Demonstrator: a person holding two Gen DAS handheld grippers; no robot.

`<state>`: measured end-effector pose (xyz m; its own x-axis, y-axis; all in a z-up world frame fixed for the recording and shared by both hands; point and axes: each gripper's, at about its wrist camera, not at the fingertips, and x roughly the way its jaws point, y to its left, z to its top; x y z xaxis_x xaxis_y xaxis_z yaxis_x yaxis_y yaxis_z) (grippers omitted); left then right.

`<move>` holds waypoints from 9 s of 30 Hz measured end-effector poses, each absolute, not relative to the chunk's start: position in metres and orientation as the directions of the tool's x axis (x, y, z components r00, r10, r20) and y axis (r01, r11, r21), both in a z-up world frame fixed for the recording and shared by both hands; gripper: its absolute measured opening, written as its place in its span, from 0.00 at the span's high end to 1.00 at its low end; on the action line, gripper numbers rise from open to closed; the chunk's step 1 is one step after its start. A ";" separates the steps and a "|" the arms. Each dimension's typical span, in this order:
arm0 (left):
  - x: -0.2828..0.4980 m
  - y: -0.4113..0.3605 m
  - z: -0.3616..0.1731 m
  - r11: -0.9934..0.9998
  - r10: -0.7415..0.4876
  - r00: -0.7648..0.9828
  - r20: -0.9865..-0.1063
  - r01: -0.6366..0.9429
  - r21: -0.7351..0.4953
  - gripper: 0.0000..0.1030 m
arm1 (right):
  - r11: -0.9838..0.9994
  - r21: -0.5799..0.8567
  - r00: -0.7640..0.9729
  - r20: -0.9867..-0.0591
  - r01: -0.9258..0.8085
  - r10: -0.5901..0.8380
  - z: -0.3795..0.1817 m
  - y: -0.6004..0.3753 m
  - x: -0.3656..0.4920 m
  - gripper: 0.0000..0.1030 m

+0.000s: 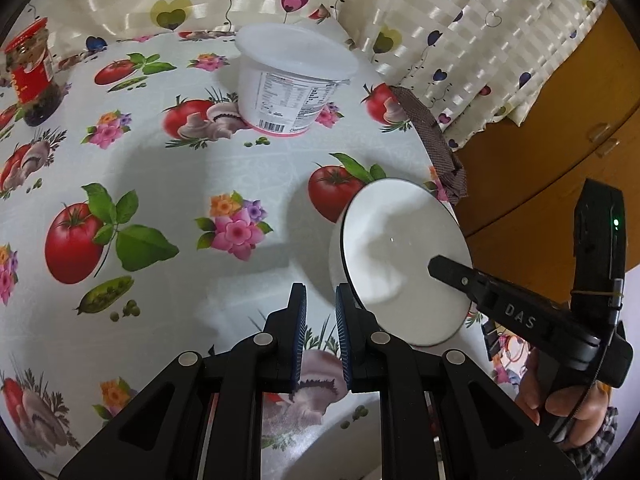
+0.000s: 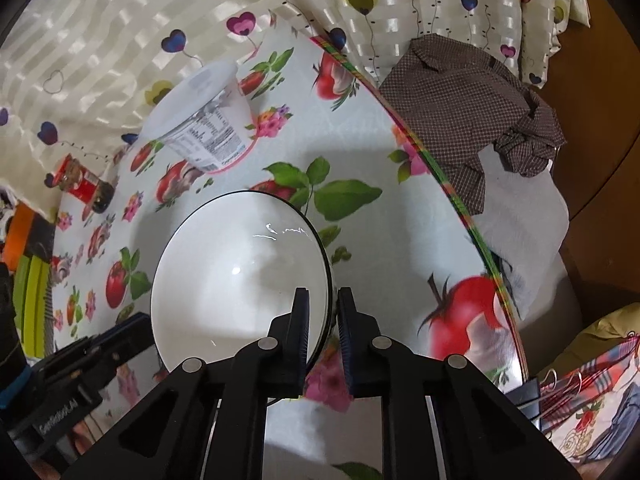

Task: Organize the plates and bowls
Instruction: 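Close both grippers on the second white bowl rim, then lift the second white bowl and carry it toward the floral plate with both grippers, then lower the second white bowl into the first bowl on the floral plate, then open both grippers and release the nested white bowl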

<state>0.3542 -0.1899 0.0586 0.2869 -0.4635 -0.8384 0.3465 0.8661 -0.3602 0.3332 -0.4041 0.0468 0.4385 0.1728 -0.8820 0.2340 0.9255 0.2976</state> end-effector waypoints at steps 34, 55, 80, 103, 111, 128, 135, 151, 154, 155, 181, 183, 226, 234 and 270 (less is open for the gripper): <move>0.318 -0.180 0.072 0.823 -0.521 0.284 -0.805 0.416 -0.386 0.64 | 0.936 0.340 0.394 -0.875 0.087 0.281 0.045 -0.393 0.292 0.54; 0.325 -0.201 0.040 0.850 -0.459 0.226 -0.859 0.393 -0.351 0.64 | 0.945 0.304 0.380 -0.894 0.121 0.239 0.032 -0.389 0.300 0.66; 0.320 -0.210 0.039 0.849 -0.461 0.225 -0.858 0.393 -0.353 0.80 | 0.937 0.314 0.385 -0.892 0.155 0.236 0.031 -0.387 0.295 0.85; 0.299 -0.195 0.085 0.842 -0.491 0.266 -0.830 0.390 -0.373 0.80 | 0.932 0.340 0.454 -0.855 0.127 0.250 0.083 -0.379 0.270 0.85; 0.275 -0.191 0.106 0.832 -0.503 0.281 -0.817 0.415 -0.369 0.80 | 0.930 0.351 0.481 -0.838 0.111 0.259 0.107 -0.375 0.243 0.85; 0.210 -0.176 0.120 0.821 -0.510 0.276 -0.815 0.440 -0.364 0.80 | 0.936 0.340 0.500 -0.828 0.090 0.252 0.125 -0.358 0.168 0.85; 0.190 -0.174 0.118 0.818 -0.508 0.272 -0.817 0.451 -0.358 0.80 | 0.933 0.344 0.494 -0.832 0.103 0.252 0.118 -0.355 0.148 0.85; 0.165 -0.170 0.093 0.823 -0.487 0.239 -0.840 0.449 -0.349 0.80 | 0.928 0.350 0.471 -0.844 0.125 0.255 0.099 -0.349 0.123 0.85; 0.164 -0.170 0.089 0.825 -0.481 0.239 -0.843 0.448 -0.344 0.80 | 0.929 0.346 0.464 -0.849 0.128 0.252 0.095 -0.348 0.121 0.85; 0.163 -0.171 0.088 0.826 -0.479 0.241 -0.844 0.449 -0.341 0.80 | 0.930 0.344 0.462 -0.851 0.130 0.250 0.094 -0.347 0.120 0.85; 0.141 -0.184 0.089 0.851 -0.398 0.387 -0.832 0.493 -0.178 0.79 | 0.944 0.309 0.477 -0.851 0.118 0.219 0.084 -0.345 0.117 0.85; 0.141 -0.184 0.089 0.853 -0.392 0.393 -0.832 0.494 -0.168 0.79 | 0.946 0.301 0.481 -0.851 0.116 0.211 0.084 -0.343 0.116 0.85; 0.142 -0.181 0.085 0.854 -0.402 0.415 -0.816 0.492 -0.171 0.78 | 0.978 0.197 0.552 -0.824 0.066 0.129 0.097 -0.320 0.106 0.62; 0.141 -0.182 0.078 0.853 -0.402 0.397 -0.825 0.490 -0.180 0.78 | 0.979 0.192 0.549 -0.827 0.070 0.123 0.100 -0.325 0.104 0.59; 0.150 -0.176 0.085 0.865 -0.410 0.421 -0.809 0.462 -0.198 0.78 | 0.894 0.430 0.710 -0.668 0.124 0.223 0.080 -0.387 0.082 0.54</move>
